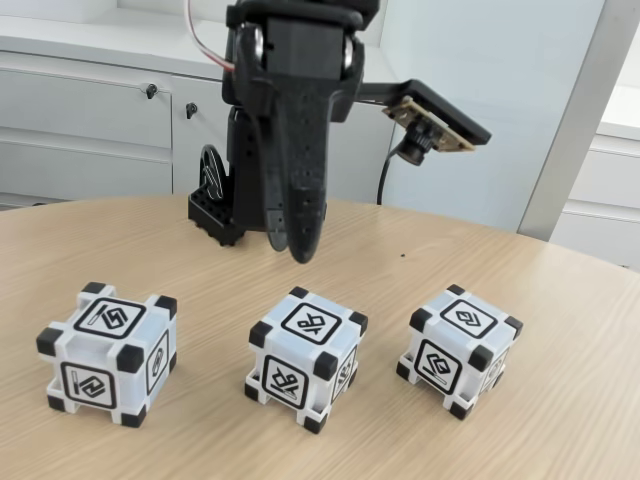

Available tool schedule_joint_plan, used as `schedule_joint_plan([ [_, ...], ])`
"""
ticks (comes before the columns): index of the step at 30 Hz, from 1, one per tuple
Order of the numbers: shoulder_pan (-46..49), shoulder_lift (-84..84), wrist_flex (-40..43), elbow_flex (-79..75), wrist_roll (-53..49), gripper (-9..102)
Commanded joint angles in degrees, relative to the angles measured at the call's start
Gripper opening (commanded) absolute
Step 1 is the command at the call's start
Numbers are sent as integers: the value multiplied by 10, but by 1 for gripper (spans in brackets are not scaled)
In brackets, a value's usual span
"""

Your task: Stack cubes from left to right.

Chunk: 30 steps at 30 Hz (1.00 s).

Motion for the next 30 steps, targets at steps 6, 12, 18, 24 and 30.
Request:
schedule_joint_plan([
  [6, 4, 11, 3, -3, 3, 21],
  [12, 4, 11, 3, -3, 3, 21],
  [18, 4, 11, 3, -3, 4, 21],
  [24, 4, 11, 3, -3, 5, 22],
  [30, 4, 12, 3, -4, 9, 22],
])
